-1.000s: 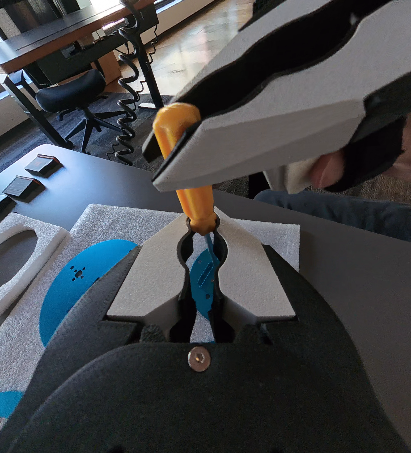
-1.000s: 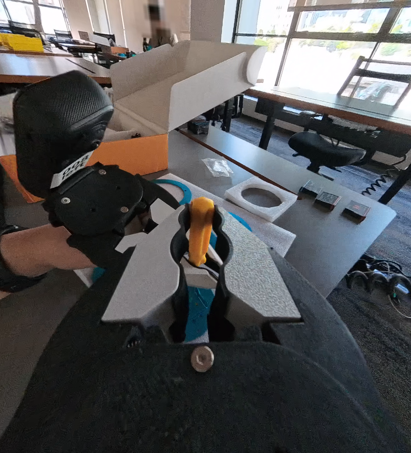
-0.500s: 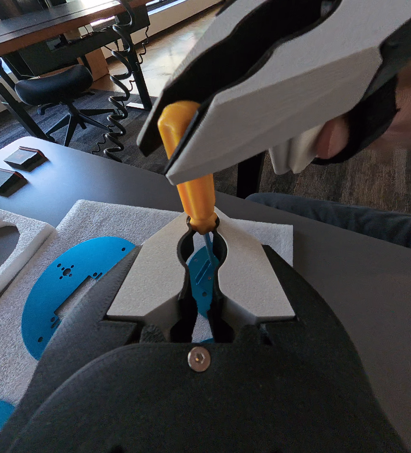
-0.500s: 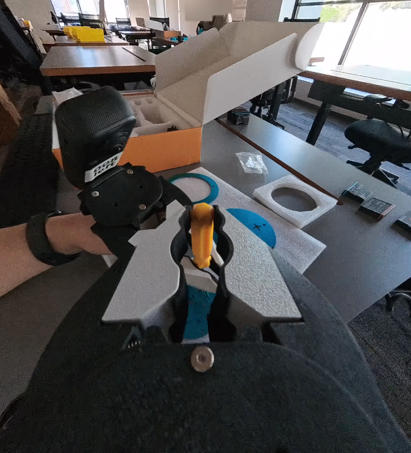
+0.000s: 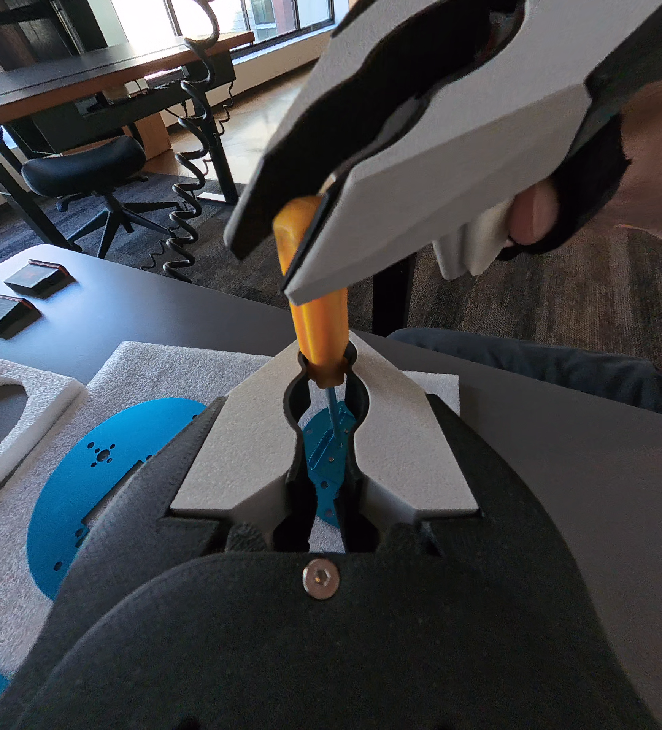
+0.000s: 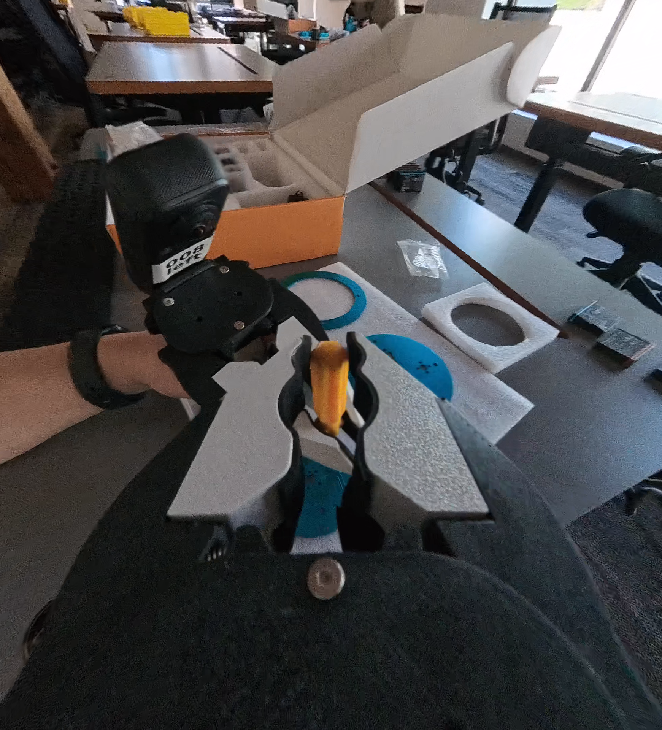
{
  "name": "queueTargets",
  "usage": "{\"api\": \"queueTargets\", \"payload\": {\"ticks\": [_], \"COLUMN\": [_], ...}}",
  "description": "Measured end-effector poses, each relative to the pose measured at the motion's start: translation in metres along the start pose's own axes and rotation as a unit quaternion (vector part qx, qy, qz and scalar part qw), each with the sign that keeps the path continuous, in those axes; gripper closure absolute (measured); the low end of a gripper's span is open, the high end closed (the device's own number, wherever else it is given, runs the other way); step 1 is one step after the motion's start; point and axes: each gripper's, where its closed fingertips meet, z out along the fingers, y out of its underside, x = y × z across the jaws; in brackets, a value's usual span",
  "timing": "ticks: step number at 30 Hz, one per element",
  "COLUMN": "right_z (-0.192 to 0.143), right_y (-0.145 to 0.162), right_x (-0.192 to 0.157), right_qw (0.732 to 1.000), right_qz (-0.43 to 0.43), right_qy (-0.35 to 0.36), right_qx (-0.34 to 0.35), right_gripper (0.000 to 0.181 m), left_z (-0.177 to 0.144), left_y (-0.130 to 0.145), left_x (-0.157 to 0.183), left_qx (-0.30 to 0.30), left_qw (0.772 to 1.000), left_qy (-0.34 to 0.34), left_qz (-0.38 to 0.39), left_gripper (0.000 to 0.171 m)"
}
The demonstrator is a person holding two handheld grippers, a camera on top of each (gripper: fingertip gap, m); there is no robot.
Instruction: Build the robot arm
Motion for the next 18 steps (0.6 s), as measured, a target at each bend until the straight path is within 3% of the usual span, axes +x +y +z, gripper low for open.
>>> {"api": "queueTargets", "payload": {"ticks": [2,7,9,13,15,18], "right_z": [-0.002,-0.004,-0.002,0.005,0.006,0.005], "right_y": [0.001,0.002,0.001,0.002,0.004,0.005], "right_x": [0.002,0.011,0.008,0.002,-0.001,0.001], "right_qw": [1.000,0.988,0.984,0.994,0.997,0.998], "right_qz": [0.004,0.016,-0.006,-0.041,-0.025,-0.017], "right_qy": [0.002,0.151,0.176,0.083,0.019,0.002], "right_qx": [-0.005,0.014,0.011,-0.057,-0.073,-0.061], "right_gripper": [0.163,0.163,0.163,0.153,0.164,0.164], "left_z": [0.000,0.001,0.000,-0.003,-0.002,-0.003], "left_y": [0.000,0.003,0.003,0.006,0.005,0.005], "left_x": [0.001,-0.002,-0.001,-0.003,-0.002,-0.001], "left_qx": [-0.001,-0.020,-0.018,-0.016,-0.015,-0.017], "left_qw": [1.000,0.999,0.999,1.000,1.000,1.000], "left_qy": [0.002,-0.024,-0.019,-0.019,-0.018,-0.017], "left_qz": [-0.002,0.026,0.023,0.017,0.017,0.017], "left_gripper": [0.161,0.162,0.162,0.163,0.163,0.162]}}
